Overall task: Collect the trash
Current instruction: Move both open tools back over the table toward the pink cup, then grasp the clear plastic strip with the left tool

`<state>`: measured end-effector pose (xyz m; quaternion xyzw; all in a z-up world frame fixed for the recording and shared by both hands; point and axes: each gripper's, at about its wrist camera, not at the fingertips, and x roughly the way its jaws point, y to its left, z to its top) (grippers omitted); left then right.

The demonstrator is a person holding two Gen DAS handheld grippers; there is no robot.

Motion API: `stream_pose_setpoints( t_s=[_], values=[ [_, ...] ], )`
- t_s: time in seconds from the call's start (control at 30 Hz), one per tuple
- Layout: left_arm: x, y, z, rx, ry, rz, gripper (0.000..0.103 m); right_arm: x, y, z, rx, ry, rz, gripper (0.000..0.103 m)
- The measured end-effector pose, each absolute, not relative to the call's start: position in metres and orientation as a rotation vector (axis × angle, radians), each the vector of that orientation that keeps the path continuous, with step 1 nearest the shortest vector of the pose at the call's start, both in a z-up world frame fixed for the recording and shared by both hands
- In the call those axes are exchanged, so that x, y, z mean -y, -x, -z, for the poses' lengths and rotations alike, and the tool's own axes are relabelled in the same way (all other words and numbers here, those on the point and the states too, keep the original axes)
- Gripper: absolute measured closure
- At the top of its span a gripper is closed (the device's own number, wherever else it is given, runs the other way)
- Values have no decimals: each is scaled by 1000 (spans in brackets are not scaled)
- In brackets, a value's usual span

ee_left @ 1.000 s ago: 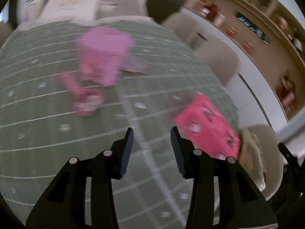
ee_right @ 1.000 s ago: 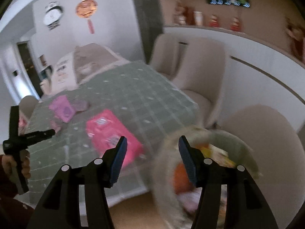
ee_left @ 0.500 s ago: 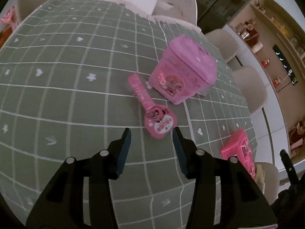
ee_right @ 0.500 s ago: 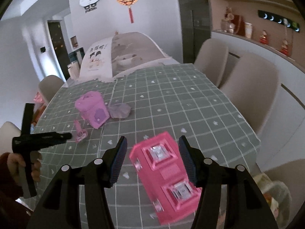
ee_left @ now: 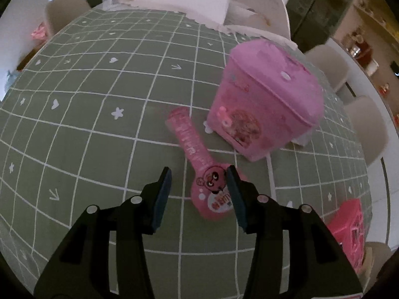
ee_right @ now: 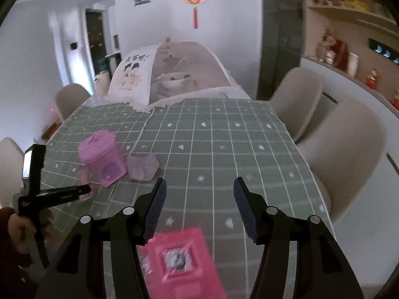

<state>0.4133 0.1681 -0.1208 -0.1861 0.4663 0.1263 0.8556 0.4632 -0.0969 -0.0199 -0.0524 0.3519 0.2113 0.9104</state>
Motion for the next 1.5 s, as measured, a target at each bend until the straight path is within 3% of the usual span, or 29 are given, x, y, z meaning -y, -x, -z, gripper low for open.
stream_pose_setpoints(
  t_s=[0.43, 0.5, 0.57, 0.73, 0.9, 1.0, 1.23, 1.5],
  values=[
    [-159, -438, 121, -1025, 374, -172, 59, 3, -573, 87, -876, 378, -975, 50],
    [-157, -440, 121, -1029, 340, -167, 62, -11, -587, 101, -910, 378, -1013, 50],
    [-156, -440, 121, -1037, 312, -148, 78, -23, -599, 112, -949, 366, -1051, 50],
    [-164, -431, 119, -1070, 302, -82, 83, -43, -606, 132, -999, 413, -1133, 50],
    [-179, -427, 121, -1078, 373, -72, 84, -44, -600, 136, -1005, 465, -1096, 84],
    [-186, -427, 120, -1069, 383, -73, 87, -34, -598, 130, -1025, 425, -1038, 95],
    [-187, -414, 109, -1039, 377, -12, 89, 0, -571, 93, -1005, 332, -914, 99],
    [-196, -382, 93, -997, 372, 50, 90, 6, -484, 59, -1004, 249, -848, 99]
  ],
)
